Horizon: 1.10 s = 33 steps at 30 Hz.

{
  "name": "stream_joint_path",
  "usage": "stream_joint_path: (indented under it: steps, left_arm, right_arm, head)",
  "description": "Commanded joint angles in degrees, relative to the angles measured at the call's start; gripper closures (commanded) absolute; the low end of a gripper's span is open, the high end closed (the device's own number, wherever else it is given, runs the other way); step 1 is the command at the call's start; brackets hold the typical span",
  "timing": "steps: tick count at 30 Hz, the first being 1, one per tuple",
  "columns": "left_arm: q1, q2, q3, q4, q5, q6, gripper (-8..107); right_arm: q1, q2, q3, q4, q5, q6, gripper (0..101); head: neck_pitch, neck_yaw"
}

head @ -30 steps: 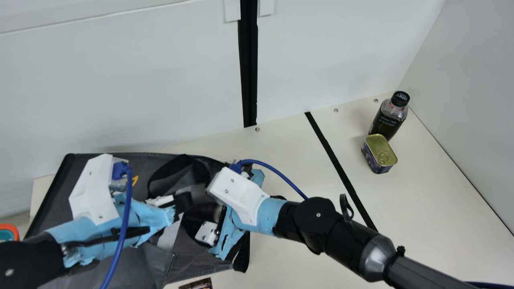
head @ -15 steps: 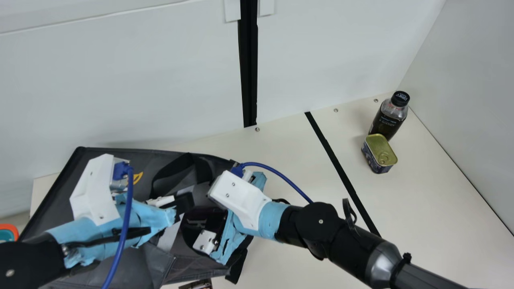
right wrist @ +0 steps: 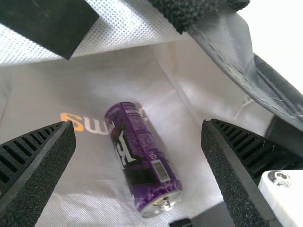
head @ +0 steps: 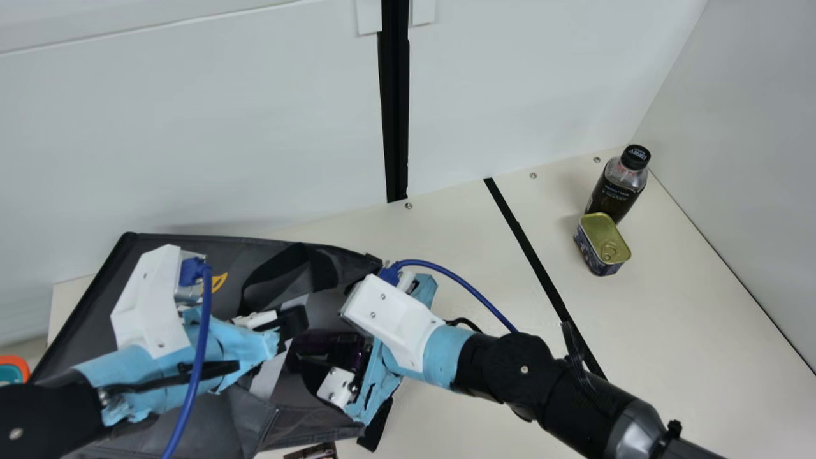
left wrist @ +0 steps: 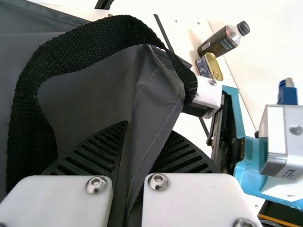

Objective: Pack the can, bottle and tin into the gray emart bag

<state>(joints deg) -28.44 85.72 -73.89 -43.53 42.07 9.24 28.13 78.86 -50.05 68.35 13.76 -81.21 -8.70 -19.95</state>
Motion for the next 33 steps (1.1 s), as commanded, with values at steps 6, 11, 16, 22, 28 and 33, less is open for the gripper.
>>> stream_joint_path:
  steps: [6, 11, 16, 22, 28, 33]
  left_arm:
    - [0.0, 0.0, 0.0, 0.0, 0.0, 0.0, 89]
    - [0.0, 0.0, 0.0, 0.0, 0.0, 0.0, 89]
    - [0.0, 0.0, 0.0, 0.0, 0.0, 0.0, 89]
    - [0.0, 0.0, 0.0, 0.0, 0.0, 0.0, 89]
    - [0.0, 0.0, 0.0, 0.0, 0.0, 0.0, 89]
    - [0.0, 0.0, 0.0, 0.0, 0.0, 0.0, 89]
  right_arm:
    - [-0.25, -1.86, 0.73, -6.93, -1.25, 3.82, 10]
    - [-0.52, -3.07, 1.17, -11.3, -2.17, 6.66, 10]
    - [-1.0, -4.04, 1.69, -15.99, -3.79, 9.72, 10]
    - [-1.83, -4.9, 2.2, -21.83, -5.29, 14.36, 10]
    - [-3.09, -5.87, 2.61, -27.75, -5.94, 19.14, 10]
    - [-4.07, -6.84, 2.97, -32.69, -6.38, 23.04, 10]
  head:
    - [-1.3, -0.05]
    - [-1.3, -0.05]
    - [-1.3, -0.05]
    - [-1.3, -0.05]
    - [-1.3, -0.05]
    - [-1.3, -0.05]
